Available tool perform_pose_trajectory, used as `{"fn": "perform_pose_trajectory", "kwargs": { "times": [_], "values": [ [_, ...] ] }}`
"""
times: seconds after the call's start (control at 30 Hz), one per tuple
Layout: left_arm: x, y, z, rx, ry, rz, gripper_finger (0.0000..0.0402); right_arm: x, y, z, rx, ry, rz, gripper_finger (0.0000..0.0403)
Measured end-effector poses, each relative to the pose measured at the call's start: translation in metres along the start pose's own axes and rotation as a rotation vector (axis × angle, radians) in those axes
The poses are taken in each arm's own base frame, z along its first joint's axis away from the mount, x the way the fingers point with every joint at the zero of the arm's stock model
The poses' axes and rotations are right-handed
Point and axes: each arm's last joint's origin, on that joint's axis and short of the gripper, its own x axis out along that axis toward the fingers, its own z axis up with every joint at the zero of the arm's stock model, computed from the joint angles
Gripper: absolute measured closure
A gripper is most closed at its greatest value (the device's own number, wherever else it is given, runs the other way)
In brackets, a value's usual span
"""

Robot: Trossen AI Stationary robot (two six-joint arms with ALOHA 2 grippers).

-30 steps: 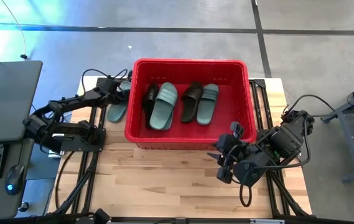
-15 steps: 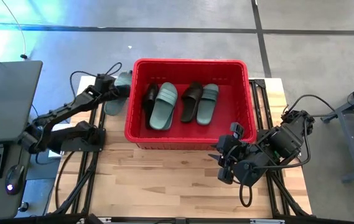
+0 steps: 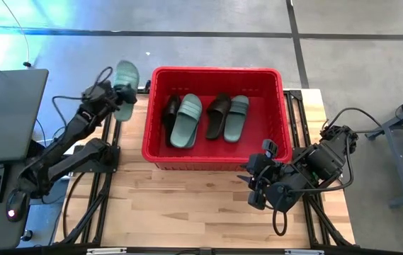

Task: Pick and place slides into bin
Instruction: Put the green slide into the red bin

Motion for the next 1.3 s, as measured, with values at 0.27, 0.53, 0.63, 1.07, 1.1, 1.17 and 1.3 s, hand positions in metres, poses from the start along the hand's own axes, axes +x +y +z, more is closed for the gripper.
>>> {"fn": "perform_pose_trajectory", "kwargs": {
  "times": [0.27,0.53,0.63,1.07,1.1,1.17,1.3],
  "values": [
    [-0.041,-0.036,0.065,0.244,-0.214,-0.245,0.0401,0.000,-0.001,0.000,-0.003,-0.005,-0.009,0.0269],
    [-0.071,-0.074,0.121,0.219,-0.204,-0.509,0.0401,0.000,-0.002,0.001,-0.006,-0.061,-0.071,0.0269],
    [-0.073,-0.089,0.134,0.204,-0.186,-0.580,0.0401,0.000,-0.003,0.002,-0.006,-0.081,-0.092,0.0269],
    [-0.005,-0.204,0.083,0.214,0.062,-0.744,0.0401,-0.001,-0.007,0.008,0.007,-0.244,-0.241,0.0269],
    [0.001,-0.216,0.072,0.218,0.082,-0.768,0.0401,-0.001,-0.007,0.008,0.009,-0.253,-0.251,0.0269],
    [0.012,-0.240,0.047,0.213,0.152,-0.806,0.0401,-0.001,-0.008,0.009,0.011,-0.255,-0.256,0.0269],
    [0.034,-0.282,-0.013,0.217,0.303,-0.835,0.0401,-0.001,-0.008,0.009,0.011,-0.251,-0.253,0.0269]
  ]
}}
